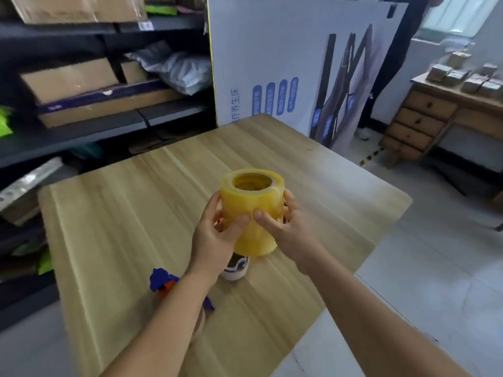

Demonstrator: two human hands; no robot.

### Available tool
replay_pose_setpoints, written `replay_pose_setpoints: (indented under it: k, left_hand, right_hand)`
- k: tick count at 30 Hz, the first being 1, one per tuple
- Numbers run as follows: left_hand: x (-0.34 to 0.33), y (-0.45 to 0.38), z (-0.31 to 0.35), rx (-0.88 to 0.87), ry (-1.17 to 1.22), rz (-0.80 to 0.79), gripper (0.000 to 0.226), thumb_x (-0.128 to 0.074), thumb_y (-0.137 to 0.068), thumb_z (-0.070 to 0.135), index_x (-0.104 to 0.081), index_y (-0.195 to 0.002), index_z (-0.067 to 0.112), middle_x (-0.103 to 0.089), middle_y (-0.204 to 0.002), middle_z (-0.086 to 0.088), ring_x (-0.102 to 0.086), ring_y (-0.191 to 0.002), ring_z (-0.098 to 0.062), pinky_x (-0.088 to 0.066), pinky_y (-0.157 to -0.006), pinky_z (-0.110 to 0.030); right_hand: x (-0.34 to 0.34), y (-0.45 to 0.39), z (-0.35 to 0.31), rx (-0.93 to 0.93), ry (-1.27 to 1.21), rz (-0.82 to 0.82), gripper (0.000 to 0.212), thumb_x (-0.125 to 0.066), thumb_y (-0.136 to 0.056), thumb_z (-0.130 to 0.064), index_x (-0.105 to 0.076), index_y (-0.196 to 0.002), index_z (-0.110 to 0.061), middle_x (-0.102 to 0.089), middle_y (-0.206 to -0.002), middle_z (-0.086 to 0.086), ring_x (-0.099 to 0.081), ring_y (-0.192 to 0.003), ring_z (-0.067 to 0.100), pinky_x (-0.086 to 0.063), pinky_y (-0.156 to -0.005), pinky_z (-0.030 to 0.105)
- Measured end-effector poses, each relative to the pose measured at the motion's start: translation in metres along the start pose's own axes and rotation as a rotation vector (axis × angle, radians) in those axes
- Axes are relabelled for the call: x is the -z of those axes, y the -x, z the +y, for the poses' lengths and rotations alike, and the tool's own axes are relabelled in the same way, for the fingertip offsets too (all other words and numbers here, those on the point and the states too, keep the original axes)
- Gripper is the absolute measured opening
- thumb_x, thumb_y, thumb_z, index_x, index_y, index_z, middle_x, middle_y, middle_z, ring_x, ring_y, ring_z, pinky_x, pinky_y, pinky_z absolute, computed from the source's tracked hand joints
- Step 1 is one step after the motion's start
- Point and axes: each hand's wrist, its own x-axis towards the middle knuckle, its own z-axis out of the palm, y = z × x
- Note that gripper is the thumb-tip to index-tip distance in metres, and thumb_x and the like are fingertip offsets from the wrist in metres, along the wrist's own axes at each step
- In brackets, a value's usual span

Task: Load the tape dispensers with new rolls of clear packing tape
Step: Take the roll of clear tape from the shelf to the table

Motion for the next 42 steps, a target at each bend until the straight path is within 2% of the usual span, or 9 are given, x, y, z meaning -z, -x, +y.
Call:
replay_pose_setpoints:
  k: [4, 8, 13, 17, 23, 28, 33, 38, 42]
  left_hand:
    - [0.02, -0.02, -0.005, 0.035, -0.001, 0.169, 0.071, -0.073, -0.077, 0.041, -0.04, -0.14, 0.039, -0.058, -0.123, 0.007, -0.057, -0.102, 0.004, -0.05, -0.072, -0.013]
    - [0.037, -0.04, -0.015, 0.074, -0.016, 0.309, 0.073, -0.074, -0.078, 0.037, -0.038, -0.141, 0.037, -0.055, -0.124, 0.008, -0.055, -0.101, 0.003, -0.047, -0.074, -0.014]
    - [0.052, -0.072, -0.028, 0.133, -0.02, 0.436, 0.067, -0.075, -0.08, 0.029, -0.038, -0.135, 0.035, -0.052, -0.126, 0.005, -0.053, -0.104, -0.001, -0.047, -0.078, -0.019]
    - [0.058, -0.096, -0.043, 0.199, 0.039, 0.509, 0.064, -0.075, -0.08, 0.016, -0.034, -0.125, 0.035, -0.051, -0.12, 0.002, -0.053, -0.101, 0.0, -0.047, -0.076, -0.019]
    - [0.065, -0.118, -0.076, 0.317, 0.049, 0.57, 0.068, -0.075, -0.077, 0.003, -0.033, -0.123, 0.03, -0.05, -0.127, -0.002, -0.054, -0.115, -0.017, -0.048, -0.088, -0.031]
    - [0.069, -0.122, -0.096, 0.412, -0.056, 0.593, 0.074, -0.079, -0.072, 0.004, -0.031, -0.121, 0.033, -0.049, -0.13, -0.003, -0.054, -0.115, -0.015, -0.048, -0.096, -0.036]
    - [0.067, -0.12, -0.103, 0.472, -0.183, 0.595, 0.075, -0.08, -0.07, 0.008, -0.029, -0.118, 0.033, -0.05, -0.124, 0.004, -0.056, -0.115, -0.016, -0.048, -0.1, -0.045]
    - [0.062, -0.12, -0.095, 0.493, -0.359, 0.592, 0.088, -0.081, -0.066, 0.021, -0.024, -0.131, 0.038, -0.051, -0.132, 0.002, -0.059, -0.115, -0.021, -0.05, -0.096, -0.047]
    - [0.057, -0.118, -0.07, 0.413, -0.739, 0.489, 0.089, -0.071, -0.084, 0.025, -0.012, -0.151, 0.025, -0.013, -0.16, 0.003, -0.033, -0.139, -0.015, -0.037, -0.105, -0.033]
  right_hand:
    - [-0.023, -0.042, -0.003, -0.013, 0.09, -0.124, 0.09, -0.075, -0.069, -0.058, -0.027, -0.144, -0.041, -0.053, -0.126, -0.01, -0.054, -0.113, 0.016, -0.05, -0.096, 0.043]
    - [-0.047, -0.081, -0.003, -0.01, 0.07, -0.289, 0.099, -0.079, -0.053, -0.069, -0.034, -0.138, -0.044, -0.059, -0.127, -0.008, -0.059, -0.114, 0.017, -0.05, -0.096, 0.047]
    - [-0.073, -0.136, 0.0, 0.003, 0.041, -0.474, 0.066, -0.082, -0.073, -0.033, -0.045, -0.128, -0.035, -0.063, -0.115, -0.006, -0.062, -0.107, 0.012, -0.051, -0.096, 0.048]
    - [-0.093, -0.178, 0.008, 0.002, 0.084, -0.588, 0.086, -0.085, -0.055, -0.047, -0.046, -0.13, -0.032, -0.062, -0.121, -0.002, -0.061, -0.111, 0.013, -0.053, -0.094, 0.047]
    - [-0.108, -0.223, 0.035, -0.071, 0.079, -0.739, 0.065, -0.077, -0.074, 0.002, -0.042, -0.12, -0.027, -0.059, -0.103, -0.011, -0.06, -0.09, -0.003, -0.054, -0.073, 0.017]
    - [-0.123, -0.239, 0.057, -0.131, 0.146, -0.79, 0.079, -0.082, -0.066, 0.005, -0.038, -0.118, -0.035, -0.053, -0.121, -0.004, -0.051, -0.12, 0.021, -0.048, -0.098, 0.048]
    - [-0.129, -0.239, 0.071, -0.147, 0.147, -0.812, 0.085, -0.086, -0.056, 0.002, -0.038, -0.112, -0.04, -0.052, -0.127, 0.0, -0.051, -0.125, 0.026, -0.047, -0.098, 0.055]
    - [-0.126, -0.237, 0.065, 0.027, 0.318, -0.806, 0.098, -0.089, -0.057, -0.013, -0.029, -0.134, -0.026, -0.047, -0.13, -0.008, -0.051, -0.119, 0.013, -0.047, -0.099, 0.044]
    - [-0.123, -0.224, 0.046, 0.442, 0.613, -0.763, 0.1, -0.08, -0.073, -0.02, -0.016, -0.15, -0.022, -0.019, -0.156, -0.005, -0.023, -0.143, 0.011, -0.028, -0.103, 0.021]
